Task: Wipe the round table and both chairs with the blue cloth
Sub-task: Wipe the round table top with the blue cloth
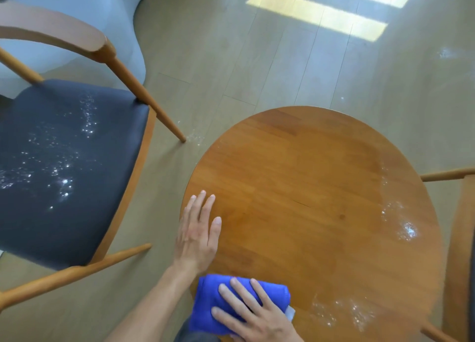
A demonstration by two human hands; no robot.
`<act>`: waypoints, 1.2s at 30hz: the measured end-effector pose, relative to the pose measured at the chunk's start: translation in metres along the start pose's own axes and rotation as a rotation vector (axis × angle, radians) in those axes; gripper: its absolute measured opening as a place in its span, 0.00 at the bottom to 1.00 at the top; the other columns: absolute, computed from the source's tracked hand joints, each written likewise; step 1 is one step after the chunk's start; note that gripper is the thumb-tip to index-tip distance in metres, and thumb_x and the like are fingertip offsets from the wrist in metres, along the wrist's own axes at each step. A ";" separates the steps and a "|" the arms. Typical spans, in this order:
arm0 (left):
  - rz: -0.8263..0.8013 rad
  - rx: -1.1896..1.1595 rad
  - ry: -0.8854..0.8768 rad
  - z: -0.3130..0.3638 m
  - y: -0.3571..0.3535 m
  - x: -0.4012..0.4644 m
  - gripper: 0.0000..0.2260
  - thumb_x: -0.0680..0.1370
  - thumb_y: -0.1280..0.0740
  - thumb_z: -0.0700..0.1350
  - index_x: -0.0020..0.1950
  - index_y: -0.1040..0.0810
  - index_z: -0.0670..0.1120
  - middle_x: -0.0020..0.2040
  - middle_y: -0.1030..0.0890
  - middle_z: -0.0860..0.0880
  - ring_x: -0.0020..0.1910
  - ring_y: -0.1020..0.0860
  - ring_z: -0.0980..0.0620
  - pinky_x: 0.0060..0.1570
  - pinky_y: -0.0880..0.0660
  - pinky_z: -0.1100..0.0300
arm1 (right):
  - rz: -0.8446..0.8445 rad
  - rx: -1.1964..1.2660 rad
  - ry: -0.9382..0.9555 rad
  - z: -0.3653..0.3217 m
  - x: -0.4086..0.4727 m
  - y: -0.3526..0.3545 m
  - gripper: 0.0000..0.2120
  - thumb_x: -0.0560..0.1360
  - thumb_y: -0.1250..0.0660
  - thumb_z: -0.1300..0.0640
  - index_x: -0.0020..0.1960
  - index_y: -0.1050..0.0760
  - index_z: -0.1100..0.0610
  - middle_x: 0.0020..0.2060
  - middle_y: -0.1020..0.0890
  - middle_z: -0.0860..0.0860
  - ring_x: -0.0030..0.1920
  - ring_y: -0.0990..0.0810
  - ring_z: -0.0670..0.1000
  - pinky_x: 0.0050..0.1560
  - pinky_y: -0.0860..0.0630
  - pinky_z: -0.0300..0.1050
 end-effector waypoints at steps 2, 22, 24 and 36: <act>-0.043 0.098 0.005 0.002 -0.005 0.000 0.30 0.77 0.56 0.59 0.76 0.38 0.48 0.78 0.41 0.49 0.78 0.49 0.49 0.75 0.47 0.48 | -0.243 0.461 -0.224 0.015 0.017 -0.011 0.27 0.75 0.38 0.44 0.70 0.36 0.54 0.73 0.37 0.64 0.71 0.31 0.57 0.72 0.34 0.56; -0.050 0.334 -0.201 0.030 -0.054 0.013 0.26 0.77 0.47 0.43 0.76 0.37 0.46 0.78 0.43 0.46 0.78 0.47 0.46 0.75 0.50 0.45 | 0.025 0.210 -1.150 0.066 -0.023 -0.027 0.29 0.78 0.39 0.45 0.76 0.38 0.52 0.75 0.39 0.61 0.75 0.40 0.61 0.68 0.36 0.63; -0.049 0.324 -0.209 0.029 -0.055 0.012 0.26 0.77 0.47 0.43 0.76 0.38 0.46 0.78 0.44 0.46 0.78 0.48 0.46 0.75 0.52 0.45 | 0.035 0.253 -1.057 0.031 -0.039 -0.025 0.28 0.78 0.39 0.45 0.75 0.37 0.51 0.74 0.36 0.61 0.74 0.39 0.61 0.67 0.35 0.63; -0.009 0.402 -0.198 0.028 -0.063 0.009 0.27 0.78 0.52 0.48 0.78 0.42 0.47 0.79 0.48 0.48 0.78 0.53 0.48 0.74 0.63 0.57 | 0.053 0.184 -0.794 0.141 -0.207 -0.017 0.22 0.76 0.34 0.48 0.68 0.26 0.53 0.70 0.31 0.60 0.71 0.31 0.60 0.62 0.28 0.61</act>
Point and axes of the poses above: each hand's wrist, its own x-axis towards the middle knuckle, its own y-axis out of the back of the hand, z = x × y, the point moved 5 cm from there along x, towards the middle knuckle
